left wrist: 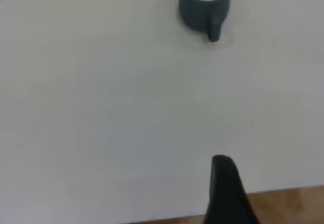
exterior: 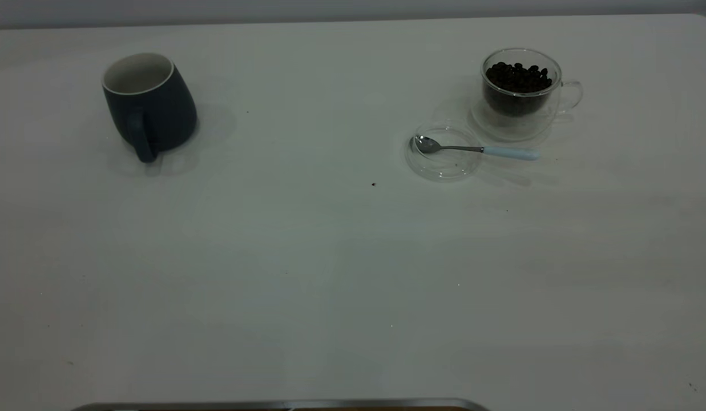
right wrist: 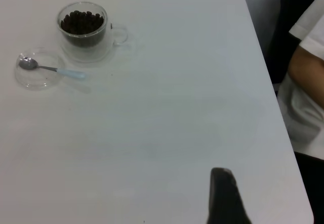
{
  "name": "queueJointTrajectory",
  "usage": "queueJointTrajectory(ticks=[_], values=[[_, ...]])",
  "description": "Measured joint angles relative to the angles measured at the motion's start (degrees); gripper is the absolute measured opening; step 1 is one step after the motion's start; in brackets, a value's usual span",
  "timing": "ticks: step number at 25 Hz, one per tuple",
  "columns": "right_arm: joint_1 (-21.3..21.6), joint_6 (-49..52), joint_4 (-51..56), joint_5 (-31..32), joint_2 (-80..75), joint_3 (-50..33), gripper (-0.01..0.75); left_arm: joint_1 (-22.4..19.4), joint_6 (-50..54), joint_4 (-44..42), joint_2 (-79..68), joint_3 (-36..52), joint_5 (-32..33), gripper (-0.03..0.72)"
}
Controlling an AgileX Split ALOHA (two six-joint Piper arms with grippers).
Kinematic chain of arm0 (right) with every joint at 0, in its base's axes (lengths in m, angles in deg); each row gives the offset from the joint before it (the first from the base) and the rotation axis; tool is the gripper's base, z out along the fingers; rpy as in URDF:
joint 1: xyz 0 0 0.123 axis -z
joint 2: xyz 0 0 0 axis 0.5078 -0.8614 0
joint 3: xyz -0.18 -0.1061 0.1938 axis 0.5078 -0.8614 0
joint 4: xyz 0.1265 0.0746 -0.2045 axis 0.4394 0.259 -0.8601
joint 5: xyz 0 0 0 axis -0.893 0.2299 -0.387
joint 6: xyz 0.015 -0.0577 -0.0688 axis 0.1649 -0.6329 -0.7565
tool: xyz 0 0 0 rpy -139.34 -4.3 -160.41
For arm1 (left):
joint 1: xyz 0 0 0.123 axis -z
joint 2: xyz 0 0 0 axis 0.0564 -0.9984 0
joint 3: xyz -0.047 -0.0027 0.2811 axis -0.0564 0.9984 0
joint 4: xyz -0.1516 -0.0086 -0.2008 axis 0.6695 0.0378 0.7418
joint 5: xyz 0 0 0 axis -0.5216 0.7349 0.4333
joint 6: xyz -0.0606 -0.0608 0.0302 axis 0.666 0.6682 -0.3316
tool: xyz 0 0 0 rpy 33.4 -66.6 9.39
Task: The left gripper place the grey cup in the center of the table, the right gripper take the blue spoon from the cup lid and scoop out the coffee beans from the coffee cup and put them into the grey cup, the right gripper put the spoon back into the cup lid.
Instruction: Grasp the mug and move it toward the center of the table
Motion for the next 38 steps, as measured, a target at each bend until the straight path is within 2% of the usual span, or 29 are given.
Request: queueJointTrajectory(ticks=[3,11,21,27,38], values=[[0.0,0.0,0.0,0.0,0.0,0.0,0.474,0.0,-5.5,-3.0,-12.8,-4.8,-3.4,0.53],[0.0,0.0,0.0,0.0,0.0,0.0,0.432,0.0,-16.7,-6.8,-43.4,-18.7,-7.2,0.53],[0.0,0.0,0.0,0.0,0.0,0.0,0.375,0.0,-40.4,-8.4,-75.1,-33.1,-10.7,0.53],[0.0,0.0,0.0,0.0,0.0,0.0,0.341,0.0,-47.2,-10.5,-87.4,-36.1,-20.0,0.53],[0.0,0.0,0.0,0.0,0.0,0.0,0.272,0.0,-47.7,-19.5,-98.5,-36.5,-35.4,0.53]])
